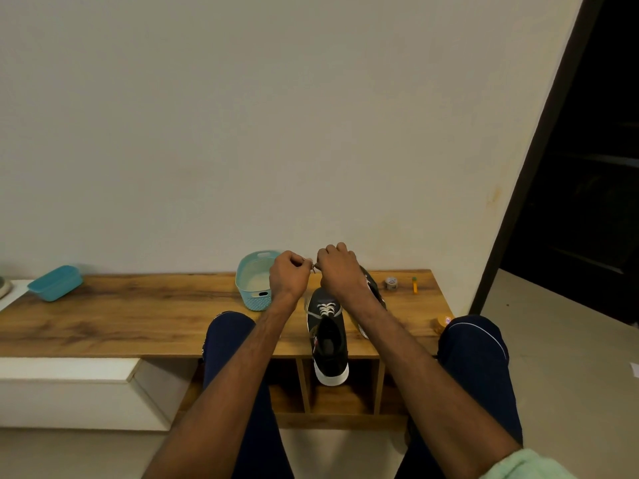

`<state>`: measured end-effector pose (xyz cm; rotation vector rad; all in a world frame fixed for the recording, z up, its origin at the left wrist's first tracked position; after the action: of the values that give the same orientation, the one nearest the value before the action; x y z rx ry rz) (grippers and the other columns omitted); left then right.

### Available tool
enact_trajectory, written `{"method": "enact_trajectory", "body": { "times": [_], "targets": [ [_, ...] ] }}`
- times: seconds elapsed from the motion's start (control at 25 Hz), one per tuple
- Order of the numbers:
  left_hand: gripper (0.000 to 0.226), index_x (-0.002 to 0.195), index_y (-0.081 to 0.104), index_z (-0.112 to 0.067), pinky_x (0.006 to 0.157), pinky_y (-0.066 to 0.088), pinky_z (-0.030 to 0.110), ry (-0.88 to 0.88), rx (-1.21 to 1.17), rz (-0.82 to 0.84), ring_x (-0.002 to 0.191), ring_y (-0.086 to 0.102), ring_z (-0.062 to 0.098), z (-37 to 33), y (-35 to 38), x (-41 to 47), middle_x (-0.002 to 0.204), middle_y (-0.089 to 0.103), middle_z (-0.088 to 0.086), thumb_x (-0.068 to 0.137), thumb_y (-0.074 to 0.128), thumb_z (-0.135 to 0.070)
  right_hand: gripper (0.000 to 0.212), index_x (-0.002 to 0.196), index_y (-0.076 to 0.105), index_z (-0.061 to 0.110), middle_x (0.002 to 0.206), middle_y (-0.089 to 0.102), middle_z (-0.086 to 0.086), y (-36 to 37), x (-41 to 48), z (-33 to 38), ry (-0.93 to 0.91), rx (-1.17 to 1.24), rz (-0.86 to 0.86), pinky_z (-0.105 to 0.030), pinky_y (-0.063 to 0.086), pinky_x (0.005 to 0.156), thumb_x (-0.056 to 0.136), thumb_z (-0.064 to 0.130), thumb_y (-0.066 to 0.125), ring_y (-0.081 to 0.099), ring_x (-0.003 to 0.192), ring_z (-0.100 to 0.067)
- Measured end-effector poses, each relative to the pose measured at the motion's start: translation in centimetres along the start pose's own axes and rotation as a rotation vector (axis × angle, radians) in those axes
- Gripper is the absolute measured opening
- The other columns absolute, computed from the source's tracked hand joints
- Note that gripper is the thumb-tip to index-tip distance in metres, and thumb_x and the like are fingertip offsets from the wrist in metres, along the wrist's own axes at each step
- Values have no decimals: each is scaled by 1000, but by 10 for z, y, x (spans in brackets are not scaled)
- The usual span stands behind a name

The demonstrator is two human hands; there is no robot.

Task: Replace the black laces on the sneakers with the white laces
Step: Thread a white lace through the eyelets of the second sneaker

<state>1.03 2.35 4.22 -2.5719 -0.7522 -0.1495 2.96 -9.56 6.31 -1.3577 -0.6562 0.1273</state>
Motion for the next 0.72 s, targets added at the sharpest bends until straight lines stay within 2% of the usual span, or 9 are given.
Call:
{"method": "enact_trajectory", "body": {
  "times": [0.08,0.2,0.28,0.36,0.48,0.56,0.64,0.72],
  "targets": [
    [10,85,68,-1,64,58,36,-203,-188,42,79,65,21,12,2,2,80,69,6,86,69,-11,31,124,51,14,123,59,-7,6,0,-3,-17,102,-10,-38,41,88,95,11,61,47,115,-27],
    [5,82,63,-3,55,53,30,-514,-500,146,59,50,12,22,11,-5,70,61,5,87,66,-4,31,123,52,20,121,62,-2,10,-5,-2,-114,168,-59,-40,38,90,95,21,64,49,113,-25],
    [10,79,61,-7,49,52,25,-596,-548,194,47,41,7,26,16,-5,64,55,3,88,66,-5,23,116,58,19,113,66,-1,7,-7,-5,-125,222,-140,-39,37,86,96,28,62,52,107,-25],
    [10,79,62,-9,47,52,23,-629,-583,228,44,42,5,28,20,-3,62,56,1,88,67,-9,15,103,64,17,99,69,0,5,-6,-10,-118,317,-220,-37,34,78,94,29,64,55,97,-25],
    [6,85,65,-11,56,52,28,-636,-631,234,61,53,9,28,24,3,71,65,-2,89,69,-14,13,84,68,18,84,68,7,9,-5,-32,50,666,-305,-35,40,71,89,30,71,57,83,-17],
    [7,95,70,-10,62,52,30,-628,-666,175,77,58,11,34,22,12,88,69,-2,92,66,-15,11,82,68,16,81,68,9,15,-9,-55,272,959,-367,-27,46,72,88,23,73,60,81,-11],
    [20,111,71,-8,66,54,30,-623,-692,105,90,61,12,50,15,22,106,71,-2,94,62,-16,9,83,68,13,83,69,6,26,-15,-77,453,1123,-397,-20,48,74,89,17,72,63,82,-8],
    [26,120,67,-7,69,55,31,-612,-721,77,98,65,12,67,9,27,115,70,-1,98,56,-16,9,84,65,14,88,73,1,44,-20,-97,572,1230,-401,-23,53,79,91,15,70,68,88,-12]
  ]
}}
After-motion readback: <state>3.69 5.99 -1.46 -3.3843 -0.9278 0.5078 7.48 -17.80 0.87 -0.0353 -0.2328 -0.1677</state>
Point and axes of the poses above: each hand's wrist, its own x-axis towards the middle knuckle, its own y-axis out of the palm, z = x × y, the point moved 6 cm from there along x, towards the middle knuckle
